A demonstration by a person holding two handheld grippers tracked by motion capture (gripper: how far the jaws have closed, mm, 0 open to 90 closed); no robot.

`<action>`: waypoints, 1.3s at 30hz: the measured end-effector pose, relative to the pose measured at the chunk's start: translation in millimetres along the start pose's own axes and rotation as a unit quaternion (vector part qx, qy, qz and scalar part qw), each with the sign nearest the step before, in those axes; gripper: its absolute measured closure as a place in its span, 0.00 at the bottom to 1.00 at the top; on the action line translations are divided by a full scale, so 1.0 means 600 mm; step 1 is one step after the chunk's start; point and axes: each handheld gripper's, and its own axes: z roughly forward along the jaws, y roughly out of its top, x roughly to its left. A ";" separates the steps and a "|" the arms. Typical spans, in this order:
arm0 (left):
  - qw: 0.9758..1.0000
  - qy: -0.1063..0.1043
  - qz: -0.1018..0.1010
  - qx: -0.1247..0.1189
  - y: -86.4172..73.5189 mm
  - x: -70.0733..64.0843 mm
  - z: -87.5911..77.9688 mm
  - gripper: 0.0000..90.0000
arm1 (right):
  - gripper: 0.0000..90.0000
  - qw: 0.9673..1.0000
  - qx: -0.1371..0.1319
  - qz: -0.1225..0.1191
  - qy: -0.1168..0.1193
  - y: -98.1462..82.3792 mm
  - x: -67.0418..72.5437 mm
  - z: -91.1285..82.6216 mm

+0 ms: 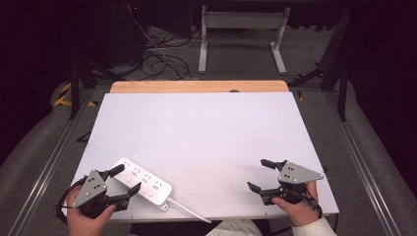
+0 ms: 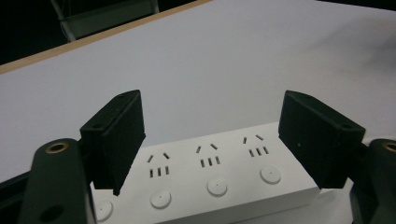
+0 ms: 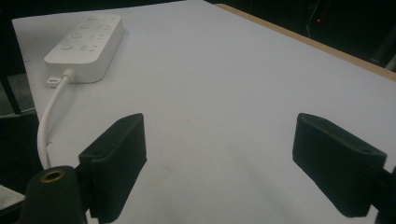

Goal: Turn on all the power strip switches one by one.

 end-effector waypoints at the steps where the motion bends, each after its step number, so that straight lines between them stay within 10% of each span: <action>1: 1.000 0.000 0.000 0.000 0.000 0.000 0.000 0.28 | 0.20 1.000 0.002 0.001 0.001 0.000 0.000 0.001; 24: 0.998 -0.029 -0.003 0.047 0.043 0.045 0.033 0.46 | 0.21 1.000 0.010 0.004 0.005 -0.004 0.003 0.008; 34: 0.994 -0.018 -0.009 0.111 0.041 0.070 0.034 0.98 | 0.21 1.000 0.012 0.006 0.006 -0.005 0.002 0.008; 39: 0.989 0.001 -0.018 0.145 0.041 0.082 0.029 1.00 | 0.21 1.000 0.013 0.003 0.006 -0.006 0.002 0.008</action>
